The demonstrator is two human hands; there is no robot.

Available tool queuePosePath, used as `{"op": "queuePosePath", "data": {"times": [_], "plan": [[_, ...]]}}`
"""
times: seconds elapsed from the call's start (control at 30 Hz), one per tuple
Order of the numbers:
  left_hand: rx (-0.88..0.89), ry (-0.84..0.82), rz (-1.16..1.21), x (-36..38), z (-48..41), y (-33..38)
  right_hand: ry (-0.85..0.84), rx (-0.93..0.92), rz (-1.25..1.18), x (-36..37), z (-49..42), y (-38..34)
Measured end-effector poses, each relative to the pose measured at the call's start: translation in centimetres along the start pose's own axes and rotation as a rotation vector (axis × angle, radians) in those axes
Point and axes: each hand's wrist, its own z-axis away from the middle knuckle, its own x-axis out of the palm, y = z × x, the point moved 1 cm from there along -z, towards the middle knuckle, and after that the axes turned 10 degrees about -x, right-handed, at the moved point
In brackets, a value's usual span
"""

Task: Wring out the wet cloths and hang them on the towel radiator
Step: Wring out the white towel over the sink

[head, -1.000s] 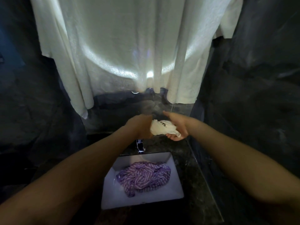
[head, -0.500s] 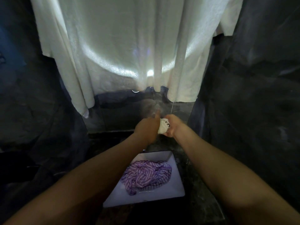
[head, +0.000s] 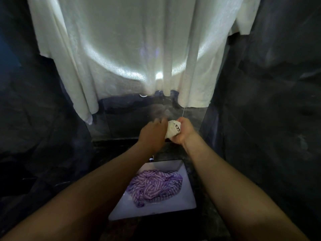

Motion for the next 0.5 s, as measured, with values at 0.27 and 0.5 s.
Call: {"op": "queuePosePath", "data": {"times": [0.27, 0.5], "plan": [[-0.027, -0.124, 0.284, 0.7, -0.8, 0.1, 0.122, -0.382, 0.121, 0.9, -0.4, -0.6], [0.049, -0.324, 0.489, 0.4, -0.5, -0.1, 0.195, -0.567, 0.263, 0.9, -0.2, -0.9]]}}
